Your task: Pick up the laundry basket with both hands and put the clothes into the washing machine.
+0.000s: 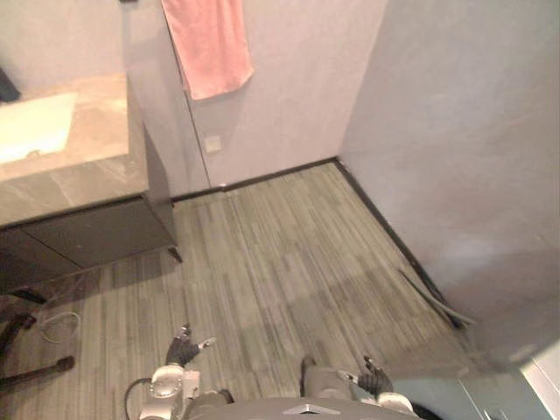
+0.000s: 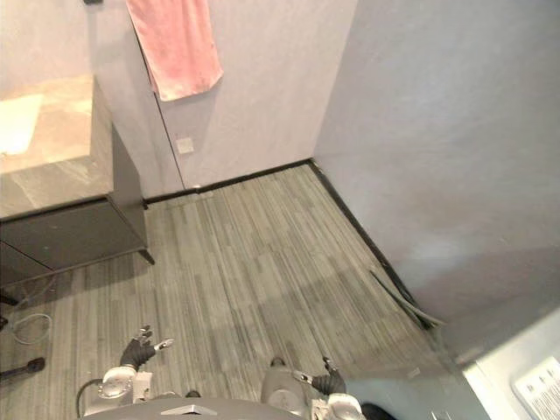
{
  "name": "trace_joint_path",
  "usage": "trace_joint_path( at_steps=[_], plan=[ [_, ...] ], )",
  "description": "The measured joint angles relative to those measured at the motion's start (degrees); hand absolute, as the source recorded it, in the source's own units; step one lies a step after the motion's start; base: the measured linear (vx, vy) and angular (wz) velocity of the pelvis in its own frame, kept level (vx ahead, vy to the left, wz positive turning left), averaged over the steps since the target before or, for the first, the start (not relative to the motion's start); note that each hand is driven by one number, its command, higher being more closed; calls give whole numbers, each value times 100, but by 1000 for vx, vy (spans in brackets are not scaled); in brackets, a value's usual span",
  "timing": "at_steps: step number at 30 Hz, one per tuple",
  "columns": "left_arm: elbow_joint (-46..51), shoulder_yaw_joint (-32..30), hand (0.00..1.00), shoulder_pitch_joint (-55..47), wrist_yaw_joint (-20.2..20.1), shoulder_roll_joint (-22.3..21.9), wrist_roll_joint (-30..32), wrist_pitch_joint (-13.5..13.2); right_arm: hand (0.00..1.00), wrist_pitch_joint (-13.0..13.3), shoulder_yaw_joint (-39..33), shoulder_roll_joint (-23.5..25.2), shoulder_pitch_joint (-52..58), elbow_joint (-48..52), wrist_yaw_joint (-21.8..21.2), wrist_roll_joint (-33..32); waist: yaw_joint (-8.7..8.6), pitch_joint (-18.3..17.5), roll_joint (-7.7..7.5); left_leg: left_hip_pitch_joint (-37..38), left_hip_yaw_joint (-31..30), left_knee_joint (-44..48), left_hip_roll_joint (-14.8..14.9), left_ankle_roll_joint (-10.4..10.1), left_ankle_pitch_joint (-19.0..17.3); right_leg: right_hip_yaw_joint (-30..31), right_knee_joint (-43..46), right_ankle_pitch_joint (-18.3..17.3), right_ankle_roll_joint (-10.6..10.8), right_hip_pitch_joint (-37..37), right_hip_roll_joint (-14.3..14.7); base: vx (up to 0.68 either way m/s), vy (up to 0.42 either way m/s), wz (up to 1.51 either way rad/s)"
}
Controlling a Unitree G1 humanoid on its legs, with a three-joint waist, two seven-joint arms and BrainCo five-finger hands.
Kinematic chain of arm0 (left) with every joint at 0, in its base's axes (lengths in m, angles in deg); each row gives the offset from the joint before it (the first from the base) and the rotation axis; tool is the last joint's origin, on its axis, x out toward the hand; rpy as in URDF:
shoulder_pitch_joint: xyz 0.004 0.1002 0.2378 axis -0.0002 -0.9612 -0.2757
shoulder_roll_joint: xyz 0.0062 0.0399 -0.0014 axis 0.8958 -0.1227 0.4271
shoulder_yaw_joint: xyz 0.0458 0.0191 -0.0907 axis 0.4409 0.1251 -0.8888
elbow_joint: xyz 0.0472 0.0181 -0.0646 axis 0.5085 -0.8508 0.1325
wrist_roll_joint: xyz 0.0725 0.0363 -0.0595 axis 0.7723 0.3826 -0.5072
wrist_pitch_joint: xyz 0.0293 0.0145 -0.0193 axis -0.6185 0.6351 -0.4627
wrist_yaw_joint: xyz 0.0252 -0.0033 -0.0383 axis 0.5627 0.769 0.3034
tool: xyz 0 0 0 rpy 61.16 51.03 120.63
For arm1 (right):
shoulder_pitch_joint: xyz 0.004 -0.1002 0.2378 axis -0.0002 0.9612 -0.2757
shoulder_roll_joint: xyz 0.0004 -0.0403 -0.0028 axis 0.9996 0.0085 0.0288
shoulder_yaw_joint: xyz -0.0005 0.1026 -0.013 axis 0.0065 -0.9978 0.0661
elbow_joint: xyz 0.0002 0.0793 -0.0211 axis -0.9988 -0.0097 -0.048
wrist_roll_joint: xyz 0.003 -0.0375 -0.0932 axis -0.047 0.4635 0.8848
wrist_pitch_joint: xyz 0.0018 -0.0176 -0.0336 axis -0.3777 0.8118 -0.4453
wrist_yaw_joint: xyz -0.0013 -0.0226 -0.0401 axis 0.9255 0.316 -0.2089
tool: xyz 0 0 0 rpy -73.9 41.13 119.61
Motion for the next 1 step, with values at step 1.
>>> trace_joint_path(
  at_steps=[1],
  plan=[
    [-1,-5,0,0,-1,-41,-1,-3,0,1,-4,-33,-1,-17,-12,36,9,7,53,37,-52,-92,16,-39,45,-60,-93,21,-31,65,35,80,-45,5]
  ],
)
